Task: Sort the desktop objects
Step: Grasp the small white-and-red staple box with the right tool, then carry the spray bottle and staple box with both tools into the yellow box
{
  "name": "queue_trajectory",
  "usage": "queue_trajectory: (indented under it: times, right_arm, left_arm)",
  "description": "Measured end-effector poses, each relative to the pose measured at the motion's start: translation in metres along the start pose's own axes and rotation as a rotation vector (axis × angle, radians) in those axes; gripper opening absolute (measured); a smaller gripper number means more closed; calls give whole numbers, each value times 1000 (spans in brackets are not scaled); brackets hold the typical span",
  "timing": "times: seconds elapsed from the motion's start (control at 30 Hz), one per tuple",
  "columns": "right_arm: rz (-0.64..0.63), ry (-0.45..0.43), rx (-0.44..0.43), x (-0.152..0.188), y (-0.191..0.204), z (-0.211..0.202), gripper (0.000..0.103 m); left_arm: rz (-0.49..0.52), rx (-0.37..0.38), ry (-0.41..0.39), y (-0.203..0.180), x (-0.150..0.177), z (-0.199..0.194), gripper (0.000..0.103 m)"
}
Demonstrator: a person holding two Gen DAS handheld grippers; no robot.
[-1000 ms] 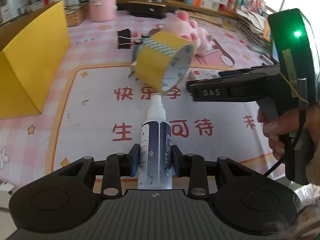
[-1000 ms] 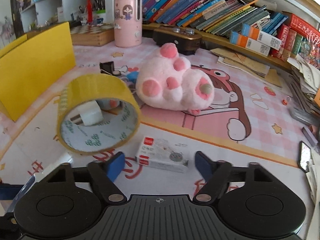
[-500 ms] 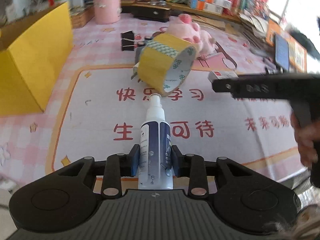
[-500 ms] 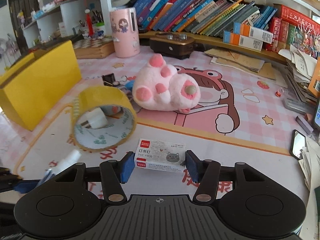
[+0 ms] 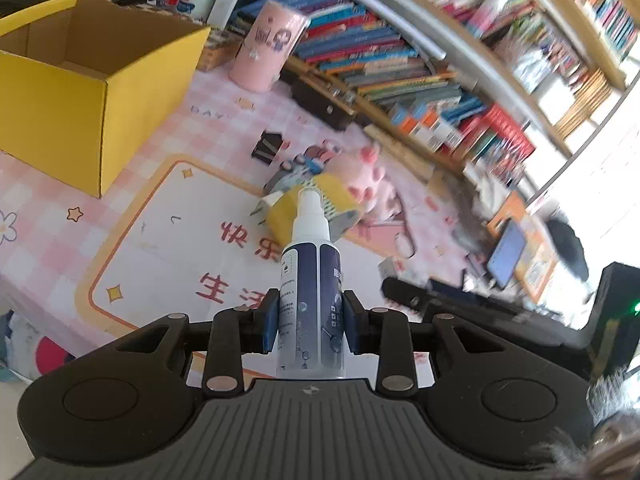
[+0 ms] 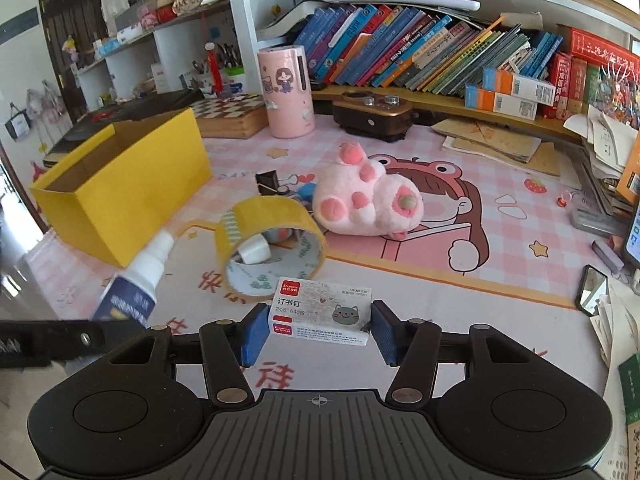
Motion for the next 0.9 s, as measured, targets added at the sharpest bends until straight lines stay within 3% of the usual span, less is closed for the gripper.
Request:
queue_trajectory:
  times: [0.23, 0.47, 0.9]
  right_arm:
    - [10, -16, 22, 6, 25, -26, 55]
    - [42, -40, 65, 13, 70, -45, 55]
    - [41, -17, 67, 45, 188, -60, 55]
  left_arm:
    - [-46, 102, -36, 12, -10, -34, 30]
    - [-36, 182, -7, 42, -6, -64, 30]
    - [-30, 208, 9, 134, 5, -137, 30]
Point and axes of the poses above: each gripper's, at about its wrist camera, not at the fingertips, and z roughly the way its jaws point, y to its left, x to its underside, the point moved 5 cm from there along z, roughly the way its jaws point, and after that the axes turned 2 degrees about -z, right-handed, at the moved point
